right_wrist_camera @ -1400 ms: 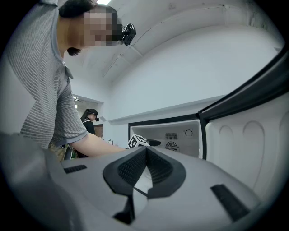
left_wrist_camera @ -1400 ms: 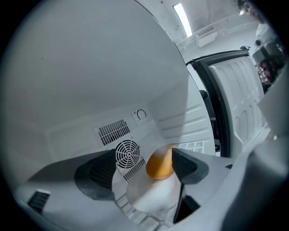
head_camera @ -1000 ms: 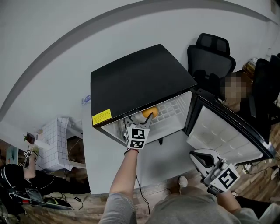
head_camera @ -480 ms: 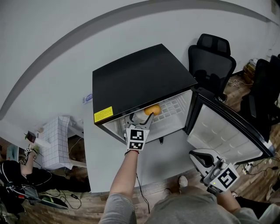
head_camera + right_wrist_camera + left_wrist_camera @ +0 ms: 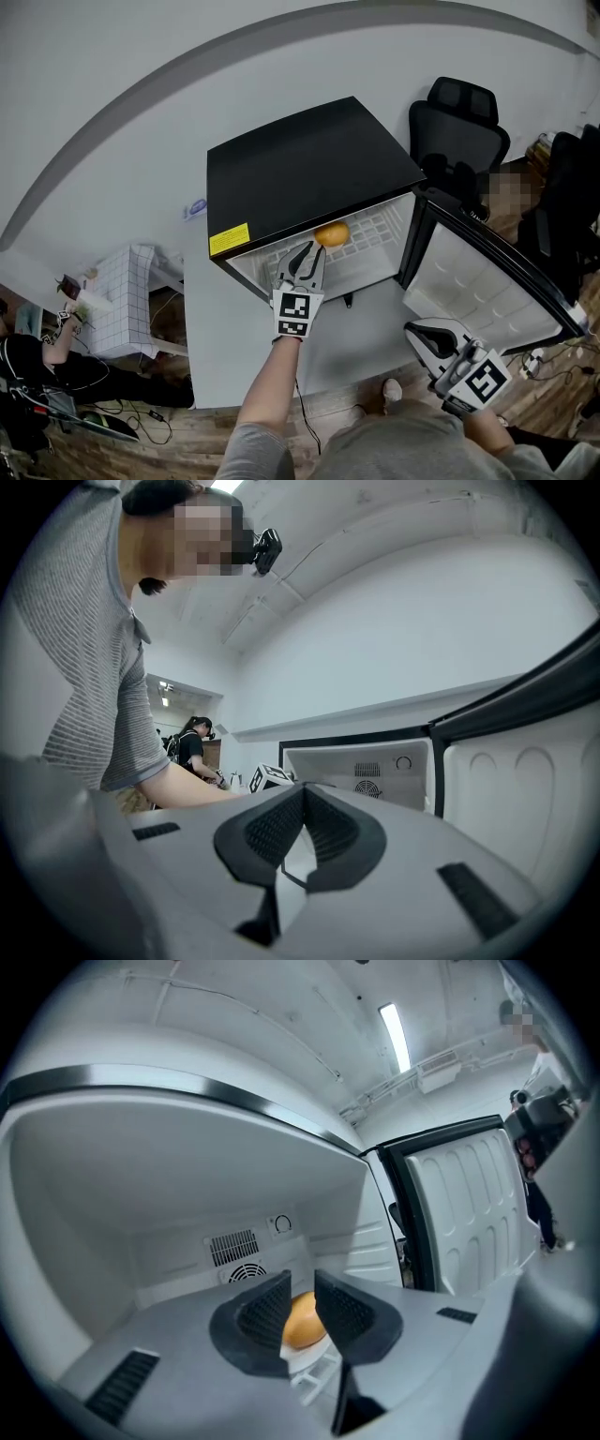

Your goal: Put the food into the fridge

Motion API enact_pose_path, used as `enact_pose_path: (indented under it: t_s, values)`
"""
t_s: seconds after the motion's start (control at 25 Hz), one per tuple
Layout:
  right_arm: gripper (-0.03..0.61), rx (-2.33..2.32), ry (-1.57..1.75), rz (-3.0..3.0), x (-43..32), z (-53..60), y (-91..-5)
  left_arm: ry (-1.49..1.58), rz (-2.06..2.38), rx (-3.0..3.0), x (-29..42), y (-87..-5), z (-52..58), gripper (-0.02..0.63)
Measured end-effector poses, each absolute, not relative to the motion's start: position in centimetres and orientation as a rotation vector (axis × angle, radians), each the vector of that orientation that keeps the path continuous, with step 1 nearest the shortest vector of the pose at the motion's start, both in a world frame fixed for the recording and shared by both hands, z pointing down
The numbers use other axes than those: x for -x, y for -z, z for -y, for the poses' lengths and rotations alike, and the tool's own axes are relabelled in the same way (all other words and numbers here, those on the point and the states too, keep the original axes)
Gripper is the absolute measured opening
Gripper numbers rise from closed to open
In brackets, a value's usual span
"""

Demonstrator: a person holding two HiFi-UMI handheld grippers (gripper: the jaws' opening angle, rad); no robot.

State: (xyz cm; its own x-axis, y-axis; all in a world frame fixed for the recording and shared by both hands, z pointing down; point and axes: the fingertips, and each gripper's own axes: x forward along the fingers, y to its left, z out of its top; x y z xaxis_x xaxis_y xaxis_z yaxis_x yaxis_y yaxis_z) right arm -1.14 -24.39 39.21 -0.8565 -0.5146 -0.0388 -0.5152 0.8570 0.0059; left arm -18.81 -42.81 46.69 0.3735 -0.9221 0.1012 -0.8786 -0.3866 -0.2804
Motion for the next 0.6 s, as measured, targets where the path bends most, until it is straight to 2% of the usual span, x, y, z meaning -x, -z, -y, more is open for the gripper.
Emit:
enact_pose_path:
  t_s: [0.28, 0.6]
  values:
    - [0.012, 0.798, -0.031, -2.996, 1.8, 23.9, -39.0, 0.274, -1.615, 2.510, 18.1, -46.4, 40.5, 0.012]
    - [0.012, 0.731, -0.028, -3.006, 2.6, 23.0, -39.0, 0.143, -1.586, 2.586, 16.4, -45.1, 37.1, 0.011]
